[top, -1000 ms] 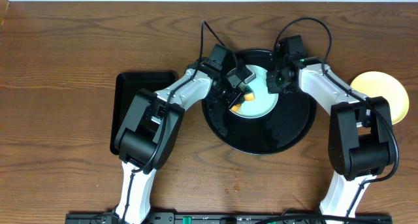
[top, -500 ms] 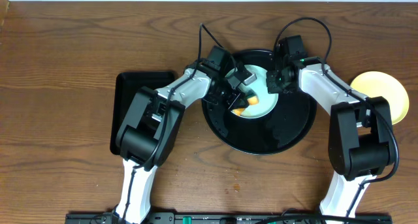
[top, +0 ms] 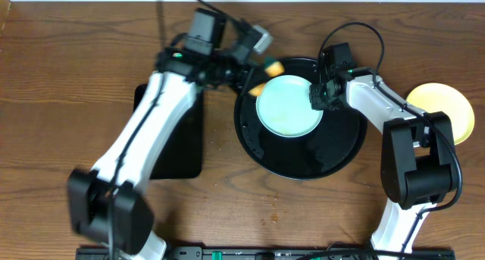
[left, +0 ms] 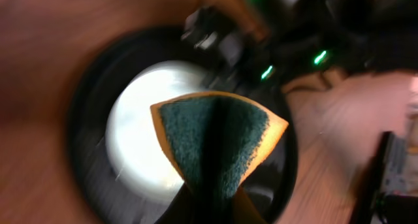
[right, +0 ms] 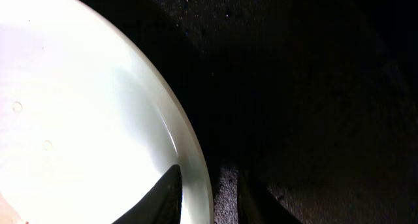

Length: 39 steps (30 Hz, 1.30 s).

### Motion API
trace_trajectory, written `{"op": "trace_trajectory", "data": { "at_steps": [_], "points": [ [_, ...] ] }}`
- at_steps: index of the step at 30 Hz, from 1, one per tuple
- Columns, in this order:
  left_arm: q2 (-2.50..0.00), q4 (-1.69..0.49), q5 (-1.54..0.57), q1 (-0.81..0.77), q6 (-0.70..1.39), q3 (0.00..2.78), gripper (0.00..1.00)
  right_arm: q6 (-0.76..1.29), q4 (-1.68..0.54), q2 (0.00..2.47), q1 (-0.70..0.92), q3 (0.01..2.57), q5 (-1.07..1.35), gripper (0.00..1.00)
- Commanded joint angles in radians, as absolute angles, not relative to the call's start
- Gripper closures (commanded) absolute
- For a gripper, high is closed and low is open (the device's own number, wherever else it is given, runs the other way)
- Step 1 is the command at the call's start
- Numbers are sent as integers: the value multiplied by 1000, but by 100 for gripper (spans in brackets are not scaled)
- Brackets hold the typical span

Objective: Clean dirty plates on tray and stack at the side
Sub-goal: 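Return the sponge with the left gripper to the black tray, then lift the light-blue plate with the right gripper onto the right-side stack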

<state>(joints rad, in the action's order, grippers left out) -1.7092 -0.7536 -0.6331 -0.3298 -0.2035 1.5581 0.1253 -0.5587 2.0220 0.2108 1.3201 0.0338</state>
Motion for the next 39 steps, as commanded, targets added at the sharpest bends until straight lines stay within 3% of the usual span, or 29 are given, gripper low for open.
{"op": "trace_trajectory", "data": {
  "at_steps": [1, 4, 8, 15, 21, 25, 29, 30, 33, 37, 39],
  "points": [
    [-1725, -874, -261, -292, -125, 1548, 92, 126, -560, 2031, 208, 1309, 24, 73],
    [-1728, -952, -20, -251, -17, 1514, 92, 126, -560, 2031, 208, 1309, 24, 72],
    [-1733, -940, 88, -166, 110, 1433, 92, 126, -560, 2031, 208, 1309, 24, 72],
    [-1738, -744, 87, -36, 186, 1256, 92, 126, -561, 2031, 208, 1309, 24, 72],
    [-1745, -593, 88, 5, 185, 1152, 83, 126, -559, 2031, 208, 1309, 24, 66],
    [-1745, -585, 88, 8, 185, 1147, 61, 126, -557, 2031, 210, 1309, 24, 67],
    [-1745, -590, 88, 8, 185, 1147, 40, 126, -557, 2031, 210, 1309, 24, 83],
    [-1745, -593, 88, 8, 185, 1147, 25, 126, -556, 2031, 210, 1309, 24, 86],
    [-1745, -593, 88, 8, 185, 1147, 21, 126, -558, 2031, 210, 1309, 24, 90],
    [-1745, -593, 88, 8, 185, 1147, 20, 126, -569, 2031, 210, 1309, 24, 87],
    [-1745, -593, 88, 8, 185, 1147, 19, 126, -569, 2031, 210, 1309, 23, 93]
  ]
}}
